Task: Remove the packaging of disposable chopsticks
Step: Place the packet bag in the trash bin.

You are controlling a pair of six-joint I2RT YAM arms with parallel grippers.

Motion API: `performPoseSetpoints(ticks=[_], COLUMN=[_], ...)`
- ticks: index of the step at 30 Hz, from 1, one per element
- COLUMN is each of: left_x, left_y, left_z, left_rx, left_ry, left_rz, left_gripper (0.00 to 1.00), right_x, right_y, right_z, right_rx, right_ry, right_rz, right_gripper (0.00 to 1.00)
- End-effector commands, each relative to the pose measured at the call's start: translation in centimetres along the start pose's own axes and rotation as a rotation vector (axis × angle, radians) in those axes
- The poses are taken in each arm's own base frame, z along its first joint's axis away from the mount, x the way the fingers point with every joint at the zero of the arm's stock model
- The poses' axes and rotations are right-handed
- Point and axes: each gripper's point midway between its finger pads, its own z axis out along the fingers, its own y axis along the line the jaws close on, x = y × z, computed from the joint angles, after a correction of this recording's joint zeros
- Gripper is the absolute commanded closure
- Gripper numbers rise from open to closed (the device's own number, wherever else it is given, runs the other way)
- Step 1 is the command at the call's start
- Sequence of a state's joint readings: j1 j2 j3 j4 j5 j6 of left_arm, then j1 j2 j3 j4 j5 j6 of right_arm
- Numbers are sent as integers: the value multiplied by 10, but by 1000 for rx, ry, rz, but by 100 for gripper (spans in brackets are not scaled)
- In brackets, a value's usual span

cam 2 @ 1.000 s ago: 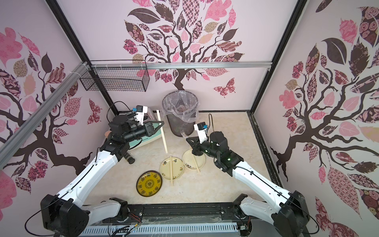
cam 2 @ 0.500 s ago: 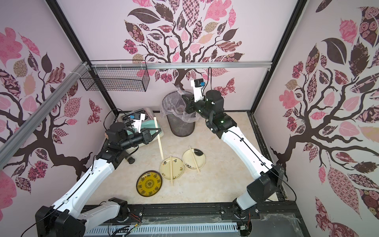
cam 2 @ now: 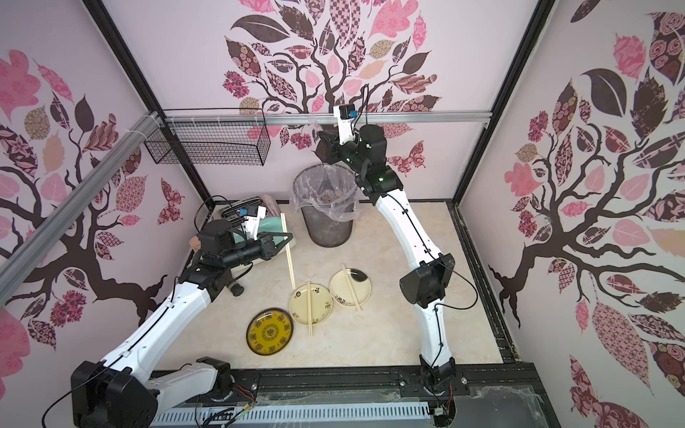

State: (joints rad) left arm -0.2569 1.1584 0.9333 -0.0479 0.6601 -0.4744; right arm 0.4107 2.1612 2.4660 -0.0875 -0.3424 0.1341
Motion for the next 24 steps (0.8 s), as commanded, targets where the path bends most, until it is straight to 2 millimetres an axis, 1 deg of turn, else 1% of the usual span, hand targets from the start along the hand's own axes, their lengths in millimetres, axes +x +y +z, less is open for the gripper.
performPoseSetpoints(ticks=[1,2,5,9,11,15,18,21,24], left_x=[-3,-2,-1,1,1,2,2,4,7], left_y=[1,4,11,25,31,33,33,35,37], left_z=[0,1,5,9,8,9,10,11,14], left_rx=[6,5,3,-1,-10,-10,-9,-8,-7], left_ry=[4,10,23,45,43,46,49,56,67], left_rz=[5,1,-18,-51,-70,-75,-78,-88,-103], left_gripper=[100,100,100,100,100,100,100,100,100], right_x=[15,23,51,81,93,113,135,162,179], right_y=[-18,-23,-27,-24,-23,-25,-29,-32,-38], right_z=[7,11,21,26,25,25,26,24,19], right_rx=[1,11,-6,-51,-62,-48,-37,-24,14], right_ry=[0,10,59,120,139,175,237,320,388], right_rz=[11,10,35,93,119,164,192,201,185], right_gripper=[100,100,100,100,100,100,100,100,100])
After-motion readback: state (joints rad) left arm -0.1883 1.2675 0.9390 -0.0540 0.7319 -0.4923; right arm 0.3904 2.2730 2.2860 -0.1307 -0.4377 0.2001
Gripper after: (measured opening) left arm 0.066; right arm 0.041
